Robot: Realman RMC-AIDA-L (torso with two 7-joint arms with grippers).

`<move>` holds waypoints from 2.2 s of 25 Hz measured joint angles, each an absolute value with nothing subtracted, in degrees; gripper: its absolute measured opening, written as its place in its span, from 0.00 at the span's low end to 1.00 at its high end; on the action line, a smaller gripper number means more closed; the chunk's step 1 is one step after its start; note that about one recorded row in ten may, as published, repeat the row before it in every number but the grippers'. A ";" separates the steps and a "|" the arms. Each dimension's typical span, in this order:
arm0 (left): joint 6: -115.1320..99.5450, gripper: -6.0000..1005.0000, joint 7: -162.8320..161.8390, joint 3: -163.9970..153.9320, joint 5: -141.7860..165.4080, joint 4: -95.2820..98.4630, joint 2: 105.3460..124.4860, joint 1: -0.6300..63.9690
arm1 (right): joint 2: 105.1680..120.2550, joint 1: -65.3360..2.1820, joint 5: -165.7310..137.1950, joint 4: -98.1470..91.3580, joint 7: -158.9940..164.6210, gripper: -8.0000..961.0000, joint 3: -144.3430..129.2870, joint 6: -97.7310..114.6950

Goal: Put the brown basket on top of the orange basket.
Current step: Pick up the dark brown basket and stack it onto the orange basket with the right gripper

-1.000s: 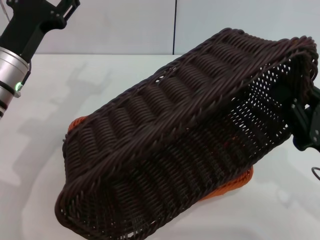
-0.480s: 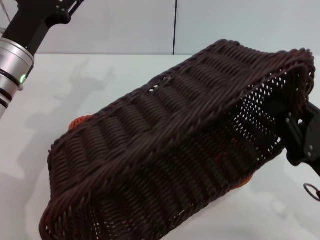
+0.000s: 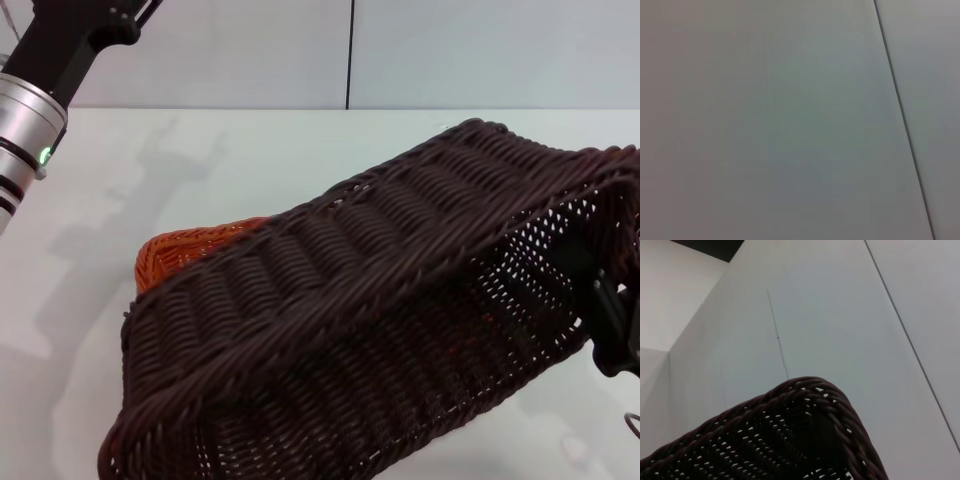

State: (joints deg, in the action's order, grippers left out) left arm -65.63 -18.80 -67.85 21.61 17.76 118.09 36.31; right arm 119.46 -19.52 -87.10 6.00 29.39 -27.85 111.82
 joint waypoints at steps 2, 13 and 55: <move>-65.61 0.81 -18.80 -67.85 21.68 17.76 118.12 36.39 | 119.51 -19.21 -87.10 6.02 29.39 0.18 -27.77 111.21; -65.61 0.81 -18.80 -68.24 21.85 17.48 118.27 36.57 | 119.44 -18.83 -86.74 7.01 29.71 0.18 -26.92 106.91; -66.44 0.81 -19.70 -69.89 21.88 16.52 118.65 38.50 | 119.15 -17.40 -90.68 6.48 37.29 0.20 -25.46 102.20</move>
State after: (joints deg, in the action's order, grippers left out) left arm -66.44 -19.70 -69.89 21.88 16.52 118.65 38.50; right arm 119.15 -17.40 -90.68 6.48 37.29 -25.46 102.20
